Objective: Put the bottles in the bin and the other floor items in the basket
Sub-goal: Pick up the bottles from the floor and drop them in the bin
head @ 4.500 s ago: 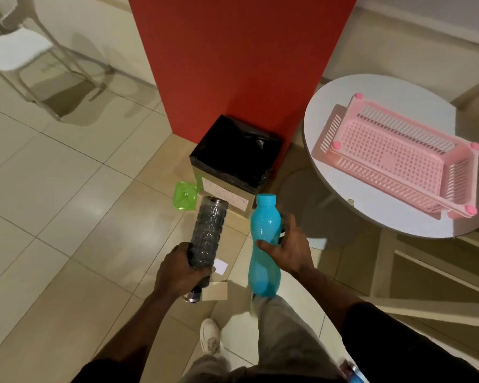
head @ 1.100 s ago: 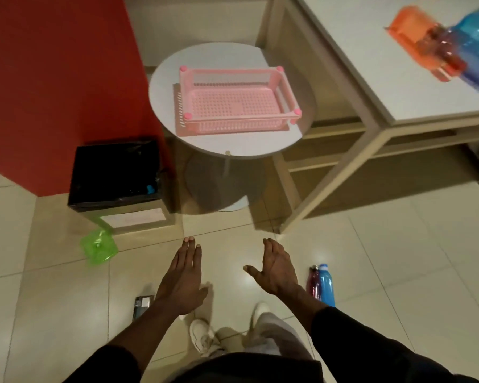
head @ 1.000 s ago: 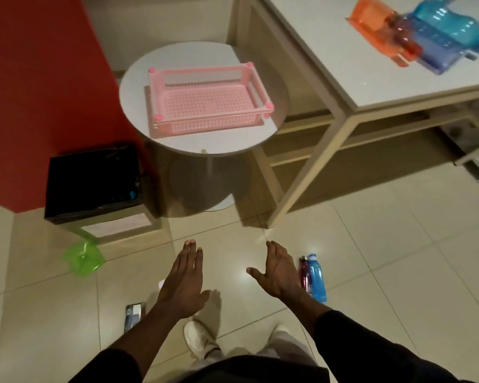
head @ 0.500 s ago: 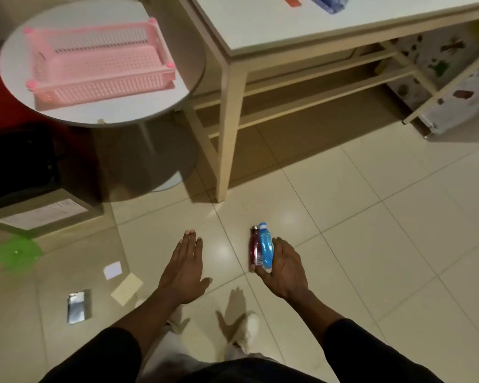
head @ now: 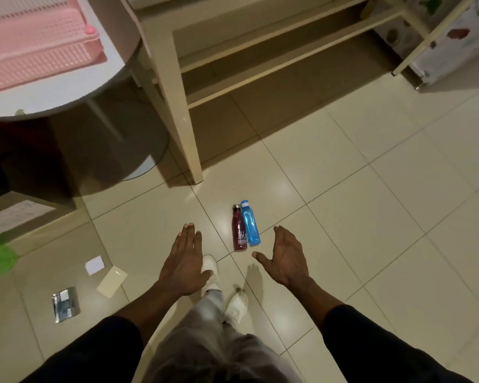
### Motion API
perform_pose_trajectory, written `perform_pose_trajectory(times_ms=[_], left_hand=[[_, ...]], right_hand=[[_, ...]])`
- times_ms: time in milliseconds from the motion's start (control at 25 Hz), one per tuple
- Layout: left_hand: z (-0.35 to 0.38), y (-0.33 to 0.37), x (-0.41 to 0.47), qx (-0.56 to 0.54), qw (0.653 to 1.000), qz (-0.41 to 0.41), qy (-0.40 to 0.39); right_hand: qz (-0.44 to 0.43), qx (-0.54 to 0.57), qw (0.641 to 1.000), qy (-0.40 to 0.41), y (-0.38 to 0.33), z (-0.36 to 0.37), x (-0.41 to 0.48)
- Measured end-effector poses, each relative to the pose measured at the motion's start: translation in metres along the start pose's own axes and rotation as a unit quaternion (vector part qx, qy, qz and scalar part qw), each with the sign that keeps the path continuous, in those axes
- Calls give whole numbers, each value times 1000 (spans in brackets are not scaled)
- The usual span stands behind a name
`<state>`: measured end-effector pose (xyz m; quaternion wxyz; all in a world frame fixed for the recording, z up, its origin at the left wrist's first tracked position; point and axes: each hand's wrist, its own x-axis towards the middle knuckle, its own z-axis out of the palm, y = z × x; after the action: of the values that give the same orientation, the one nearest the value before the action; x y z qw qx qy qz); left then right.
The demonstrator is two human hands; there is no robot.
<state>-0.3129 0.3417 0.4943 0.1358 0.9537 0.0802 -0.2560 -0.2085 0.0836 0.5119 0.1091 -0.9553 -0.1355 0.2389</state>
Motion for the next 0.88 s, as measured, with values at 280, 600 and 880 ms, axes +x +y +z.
perform_pose_trajectory(times_ms=[280,600,880], left_hand=[[10,19,91,36,994,63,-79],[100,37,205,115,986,84,-84],[257,37,328,-56,980,-88,-172]], right_hand=[[65,22,998,0,30,23,50],[54,57,996,-51,107,123,165],[-15,2,992,-125,210,278,291]])
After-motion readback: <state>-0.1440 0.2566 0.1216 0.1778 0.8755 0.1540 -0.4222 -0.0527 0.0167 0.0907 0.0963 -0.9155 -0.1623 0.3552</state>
